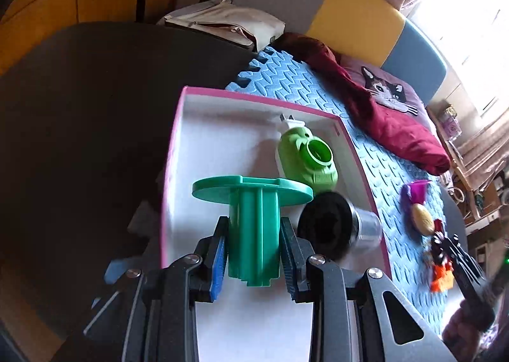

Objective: Organize rigid objects
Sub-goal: 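Drop the green stopper in the tray with left gripper while right gripper grasps the pumpkin, then carry the brown pumpkin toward the pink tray with the right gripper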

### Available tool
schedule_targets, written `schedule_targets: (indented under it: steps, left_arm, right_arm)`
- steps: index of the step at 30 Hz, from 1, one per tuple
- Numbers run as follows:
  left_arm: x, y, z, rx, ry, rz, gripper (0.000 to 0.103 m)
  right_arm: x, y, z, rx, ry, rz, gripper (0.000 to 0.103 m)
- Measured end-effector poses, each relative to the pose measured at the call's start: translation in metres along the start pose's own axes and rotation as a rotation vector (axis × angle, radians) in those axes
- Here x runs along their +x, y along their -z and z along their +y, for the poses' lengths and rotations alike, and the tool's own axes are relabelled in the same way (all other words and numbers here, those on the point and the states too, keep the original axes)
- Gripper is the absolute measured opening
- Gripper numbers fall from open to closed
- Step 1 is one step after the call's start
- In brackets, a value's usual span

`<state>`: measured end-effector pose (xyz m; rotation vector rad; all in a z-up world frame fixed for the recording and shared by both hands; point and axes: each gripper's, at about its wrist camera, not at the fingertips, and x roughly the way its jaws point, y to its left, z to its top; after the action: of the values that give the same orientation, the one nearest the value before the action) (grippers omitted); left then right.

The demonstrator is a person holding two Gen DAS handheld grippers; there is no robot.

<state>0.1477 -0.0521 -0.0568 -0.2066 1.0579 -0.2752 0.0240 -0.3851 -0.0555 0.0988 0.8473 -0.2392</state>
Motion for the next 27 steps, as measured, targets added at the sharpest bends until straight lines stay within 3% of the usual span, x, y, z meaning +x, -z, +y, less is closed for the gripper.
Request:
schedule_targets:
  steps: [4, 8, 10, 12, 13, 21, 27]
  left_arm:
    - [0.023, -0.011, -0.006, 0.007, -0.039, 0.015, 0.031]
    - [0.028, -0.016, -0.006, 0.006, -0.031, 0.001, 0.033]
    - [0.025, -0.015, -0.006, 0.009, -0.016, 0.001, 0.039]
    - [0.016, -0.01, -0.008, 0.037, -0.053, -0.026, 0.064]
    - [0.013, -0.009, -0.008, 0.042, -0.061, -0.038, 0.068]
    - [-0.033, 0.017, -0.018, 0.141, -0.102, -0.151, 0.069]
    - [-0.054, 0.041, -0.023, 0.183, -0.12, -0.178, 0.07]
  right_arm:
    - [0.001, -0.001, -0.001, 0.006, -0.005, -0.001, 0.02]
    - [0.001, -0.001, -0.002, 0.011, -0.007, 0.0, 0.02]
    - [0.001, -0.001, -0.002, 0.011, -0.007, 0.0, 0.02]
    - [0.001, -0.002, -0.002, 0.011, -0.007, 0.0, 0.02]
    - [0.001, -0.002, -0.002, 0.011, -0.007, -0.001, 0.02]
    - [0.001, -0.002, 0.0, 0.004, 0.003, -0.007, 0.02]
    - [0.0, -0.001, 0.002, -0.005, 0.01, -0.012, 0.02]
